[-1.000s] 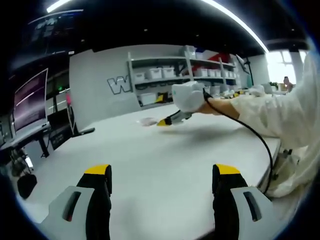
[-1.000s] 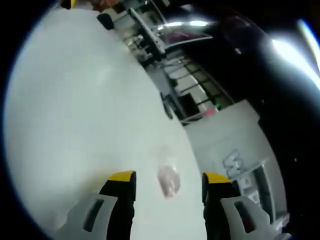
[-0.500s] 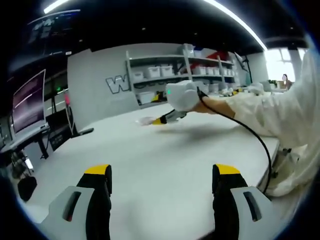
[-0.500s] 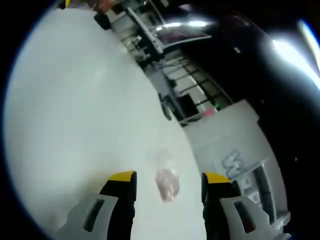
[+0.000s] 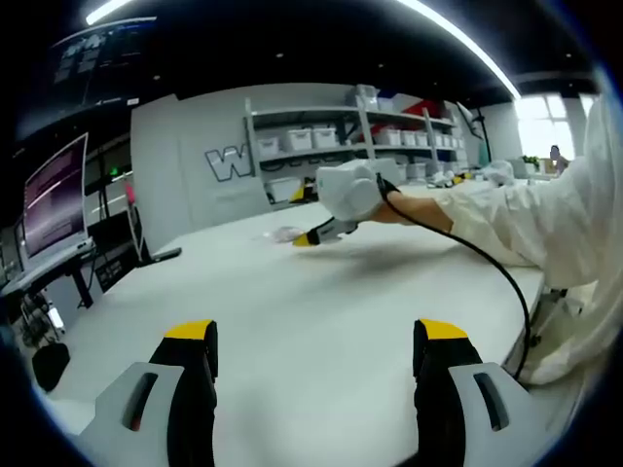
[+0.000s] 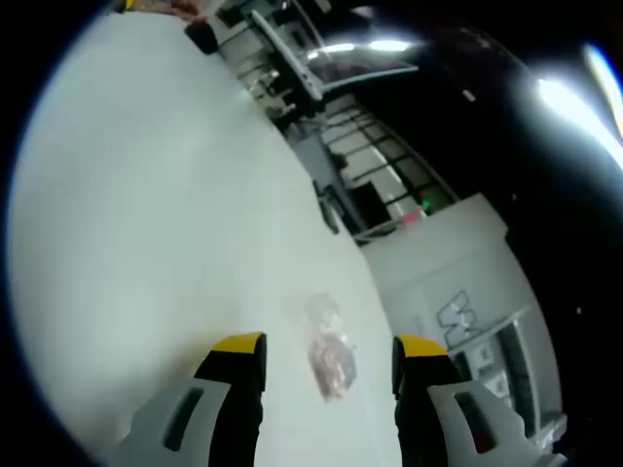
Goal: Open the resealable bag by pulling the two sides of the seal apart until the entire bag opening is separated and visibly accessible.
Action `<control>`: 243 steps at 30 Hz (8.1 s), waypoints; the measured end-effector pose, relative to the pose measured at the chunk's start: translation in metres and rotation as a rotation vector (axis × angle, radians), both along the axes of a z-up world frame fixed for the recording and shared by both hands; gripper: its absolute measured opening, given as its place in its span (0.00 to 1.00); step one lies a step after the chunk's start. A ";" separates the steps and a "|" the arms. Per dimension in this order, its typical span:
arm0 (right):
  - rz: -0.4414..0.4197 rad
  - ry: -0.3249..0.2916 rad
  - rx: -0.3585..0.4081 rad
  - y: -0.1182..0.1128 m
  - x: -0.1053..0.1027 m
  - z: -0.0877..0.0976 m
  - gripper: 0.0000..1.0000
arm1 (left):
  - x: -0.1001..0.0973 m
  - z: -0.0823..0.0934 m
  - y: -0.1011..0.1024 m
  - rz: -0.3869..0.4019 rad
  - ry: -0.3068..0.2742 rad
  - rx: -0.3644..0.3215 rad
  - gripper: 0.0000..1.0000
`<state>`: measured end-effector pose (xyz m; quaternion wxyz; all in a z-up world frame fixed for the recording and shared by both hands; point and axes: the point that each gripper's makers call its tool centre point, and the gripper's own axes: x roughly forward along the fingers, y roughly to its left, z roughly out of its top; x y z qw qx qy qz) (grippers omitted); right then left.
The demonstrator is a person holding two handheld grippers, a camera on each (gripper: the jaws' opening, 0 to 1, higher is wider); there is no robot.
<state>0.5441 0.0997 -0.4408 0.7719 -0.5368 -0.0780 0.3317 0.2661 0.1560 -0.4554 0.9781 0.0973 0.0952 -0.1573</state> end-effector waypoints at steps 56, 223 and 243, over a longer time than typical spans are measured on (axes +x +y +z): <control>-0.014 0.045 0.028 0.030 0.037 -0.009 0.48 | 0.010 -0.011 0.012 0.014 0.023 -0.030 0.82; -0.028 0.135 0.438 -0.027 0.001 0.109 0.00 | -0.026 0.017 -0.017 -0.014 -0.048 0.000 0.82; -0.022 0.162 0.451 -0.043 -0.010 0.104 0.00 | -0.028 0.017 -0.021 -0.020 -0.046 0.001 0.82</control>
